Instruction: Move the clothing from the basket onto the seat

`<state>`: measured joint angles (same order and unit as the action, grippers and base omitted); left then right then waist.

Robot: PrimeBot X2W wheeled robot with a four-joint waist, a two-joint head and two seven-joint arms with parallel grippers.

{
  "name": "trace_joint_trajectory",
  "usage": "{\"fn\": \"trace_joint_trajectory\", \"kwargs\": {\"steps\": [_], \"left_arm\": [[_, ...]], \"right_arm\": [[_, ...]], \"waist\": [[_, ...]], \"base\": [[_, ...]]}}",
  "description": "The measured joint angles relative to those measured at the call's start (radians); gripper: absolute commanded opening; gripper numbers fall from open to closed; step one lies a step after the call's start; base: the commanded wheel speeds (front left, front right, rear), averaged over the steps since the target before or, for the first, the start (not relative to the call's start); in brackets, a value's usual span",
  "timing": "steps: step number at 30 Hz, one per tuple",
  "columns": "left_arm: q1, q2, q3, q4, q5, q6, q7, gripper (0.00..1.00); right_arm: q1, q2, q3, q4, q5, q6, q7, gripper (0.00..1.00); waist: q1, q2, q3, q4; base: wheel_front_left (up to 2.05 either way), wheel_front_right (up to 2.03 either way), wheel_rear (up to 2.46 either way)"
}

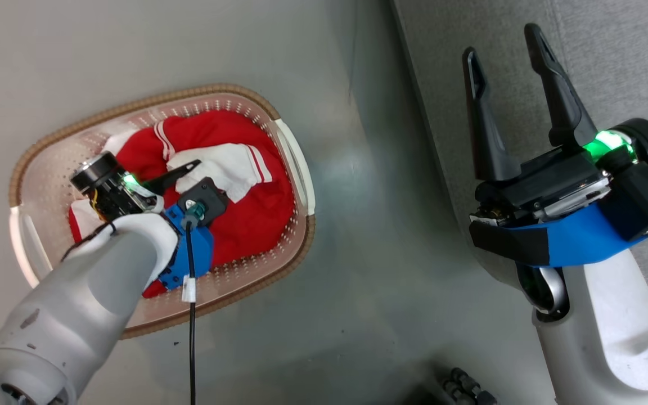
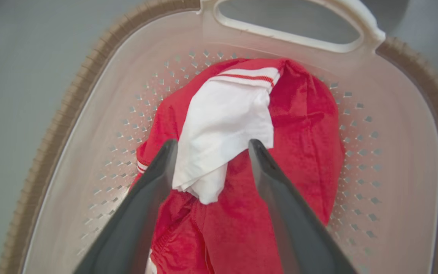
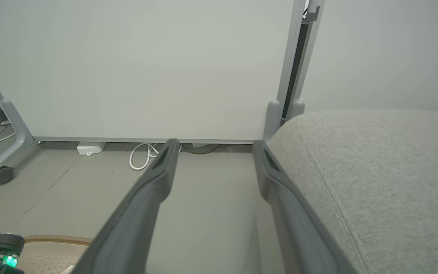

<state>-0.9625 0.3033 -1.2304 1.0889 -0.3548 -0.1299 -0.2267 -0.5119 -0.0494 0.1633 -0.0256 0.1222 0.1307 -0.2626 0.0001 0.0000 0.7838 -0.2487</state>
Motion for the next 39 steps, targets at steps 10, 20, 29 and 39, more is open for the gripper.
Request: {"fn": "trace_joint_trajectory", "kwargs": {"steps": [10,20,29,39], "left_arm": [[-0.1,0.01,-0.048,0.076,0.021,0.0,0.059,1.0],[-0.173,0.012,-0.049,0.115,0.029,0.0,0.082,1.0],[-0.193,-0.007,-0.049,0.129,0.003,0.0,0.114,0.0],[-0.179,-0.036,-0.05,0.099,-0.03,0.0,0.057,0.0]], "right_arm": [[-0.041,0.0,0.003,-0.082,-0.006,0.0,0.0,1.0],[-0.042,0.0,-0.003,-0.148,-0.005,0.0,0.0,1.0],[-0.04,0.0,-0.002,-0.159,-0.005,0.0,0.0,1.0],[-0.041,0.0,-0.012,-0.145,-0.027,0.0,0.0,1.0]], "waist": [[0.0,0.0,0.132,-0.017],[-0.0001,0.0,0.233,-0.037],[0.0,0.0,0.257,-0.037],[-0.0001,0.0001,0.218,-0.017]], "base": [[0.0,0.0,0.0],[0.0,0.0,0.0],[0.0,0.0,0.0],[0.0,0.0,0.0]]}}
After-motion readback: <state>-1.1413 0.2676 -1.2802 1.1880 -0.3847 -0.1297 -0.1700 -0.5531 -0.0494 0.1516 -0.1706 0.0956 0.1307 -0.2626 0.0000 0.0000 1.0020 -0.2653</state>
